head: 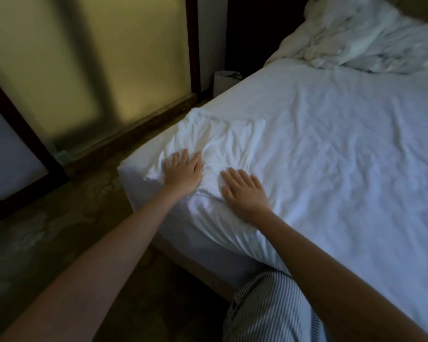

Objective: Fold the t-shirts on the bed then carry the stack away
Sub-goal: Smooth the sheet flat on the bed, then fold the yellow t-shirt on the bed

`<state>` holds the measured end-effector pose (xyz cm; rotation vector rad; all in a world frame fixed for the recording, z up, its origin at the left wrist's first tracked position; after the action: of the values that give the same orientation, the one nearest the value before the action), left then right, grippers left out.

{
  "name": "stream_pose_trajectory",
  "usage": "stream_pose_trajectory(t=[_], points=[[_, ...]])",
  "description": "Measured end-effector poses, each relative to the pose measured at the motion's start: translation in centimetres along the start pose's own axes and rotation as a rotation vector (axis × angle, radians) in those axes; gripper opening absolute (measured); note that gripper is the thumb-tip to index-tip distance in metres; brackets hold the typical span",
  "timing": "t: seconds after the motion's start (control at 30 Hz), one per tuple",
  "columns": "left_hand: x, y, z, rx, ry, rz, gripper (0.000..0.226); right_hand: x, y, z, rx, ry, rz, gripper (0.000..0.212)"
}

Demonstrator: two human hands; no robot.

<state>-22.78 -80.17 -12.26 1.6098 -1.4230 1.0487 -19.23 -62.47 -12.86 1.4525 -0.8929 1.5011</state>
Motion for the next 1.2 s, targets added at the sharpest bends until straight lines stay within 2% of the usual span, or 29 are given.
stream_pose_trajectory(t=[0.07,0.17,0.23,0.33,0.5,0.67,0.83,0.97,1.07,1.13,1.17,1.2], points=[[-0.2,-2.3,-2.1,-0.031,-0.03,0.06,0.053,0.5,-1.6,-0.6,0.013,-0.002,-0.035,0.051],[-0.9,-5.6,-5.9,-0.148,0.153,0.098,0.058,2.0,-4.5,-2.7,0.031,0.123,-0.105,0.05],[-1.5,-7.2,-8.9,-0.207,0.261,0.092,0.058,3.5,-6.7,-5.4,-0.069,0.265,-0.206,0.038],[-2.7,-9.2,-14.4,-0.363,0.24,0.103,0.05,5.3,-10.7,-10.3,-0.234,0.312,-0.344,0.026],[-6.2,-12.5,-24.4,-0.588,0.122,0.15,0.041,7.9,-18.3,-17.7,-0.318,0.183,-0.478,0.028],[-10.5,-17.2,-34.1,-0.769,0.017,0.245,0.041,10.4,-26.5,-24.0,-0.426,0.067,-0.503,0.03],[-13.2,-21.9,-42.4,-0.927,-0.055,0.334,0.045,13.2,-34.2,-29.8,-0.64,-0.07,-0.558,0.03],[-14.1,-23.5,-48.7,-0.99,-0.214,0.394,0.038,15.1,-39.9,-33.6,-0.818,-0.182,-0.663,0.04],[-14.9,-24.7,-53.1,-0.962,-0.354,0.454,0.032,15.3,-43.4,-37.2,-1.082,-0.224,-0.59,0.05],[-15.9,-25.3,-55.6,-0.889,-0.469,0.533,0.036,14.7,-45.2,-39.2,-1.301,-0.105,-0.459,0.068],[-16.3,-25.6,-56.7,-0.849,-0.541,0.58,0.038,14.2,-45.8,-40.1,-1.373,-0.055,-0.401,0.068],[-16.9,-25.9,-57.6,-0.808,-0.606,0.622,0.041,13.8,-46.3,-40.8,-1.403,-0.043,-0.359,0.06]])
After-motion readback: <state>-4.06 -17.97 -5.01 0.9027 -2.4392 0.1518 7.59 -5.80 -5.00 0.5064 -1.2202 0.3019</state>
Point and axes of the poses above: each hand's wrist, its own y-axis towards the middle knuckle, its own x-axis out of the back of the hand, z = x × y, the point moved 3 cm from there along y, towards the middle knuckle, and after that the axes turned 10 degrees about -y, right-handed, at the moved point
